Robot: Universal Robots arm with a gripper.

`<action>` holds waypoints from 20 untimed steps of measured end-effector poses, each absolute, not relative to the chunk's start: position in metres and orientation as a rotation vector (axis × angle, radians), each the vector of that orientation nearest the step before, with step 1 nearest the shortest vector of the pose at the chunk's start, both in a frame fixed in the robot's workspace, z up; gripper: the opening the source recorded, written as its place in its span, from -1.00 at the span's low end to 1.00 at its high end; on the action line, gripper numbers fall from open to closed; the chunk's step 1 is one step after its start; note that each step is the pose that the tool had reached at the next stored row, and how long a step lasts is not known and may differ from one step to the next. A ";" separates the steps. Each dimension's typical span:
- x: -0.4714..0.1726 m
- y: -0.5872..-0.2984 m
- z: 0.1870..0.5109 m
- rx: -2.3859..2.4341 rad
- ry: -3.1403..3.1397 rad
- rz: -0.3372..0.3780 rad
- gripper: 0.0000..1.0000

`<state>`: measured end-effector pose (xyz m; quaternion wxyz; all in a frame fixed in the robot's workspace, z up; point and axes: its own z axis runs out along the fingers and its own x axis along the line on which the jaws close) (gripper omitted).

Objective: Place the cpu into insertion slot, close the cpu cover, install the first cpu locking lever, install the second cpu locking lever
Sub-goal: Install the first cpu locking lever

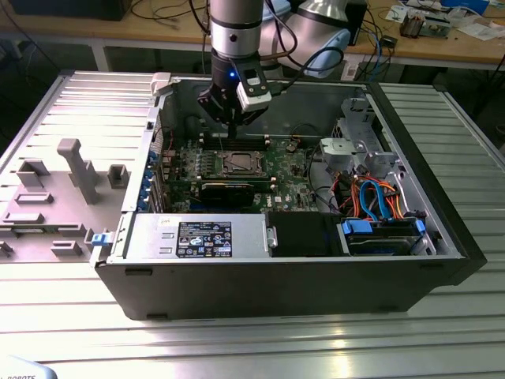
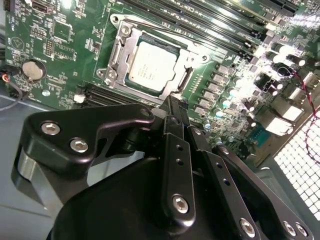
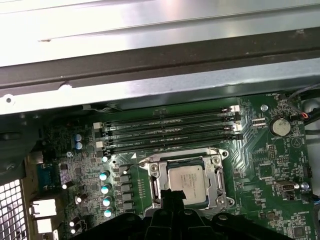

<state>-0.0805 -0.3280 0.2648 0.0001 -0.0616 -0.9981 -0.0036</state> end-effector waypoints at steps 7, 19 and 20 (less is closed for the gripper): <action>-0.086 -0.328 0.264 -0.150 -3.140 -0.011 -0.79; -0.098 -0.326 0.260 -0.114 -3.169 -0.001 -0.79; -0.100 -0.326 0.260 -0.114 -3.169 -0.001 -0.79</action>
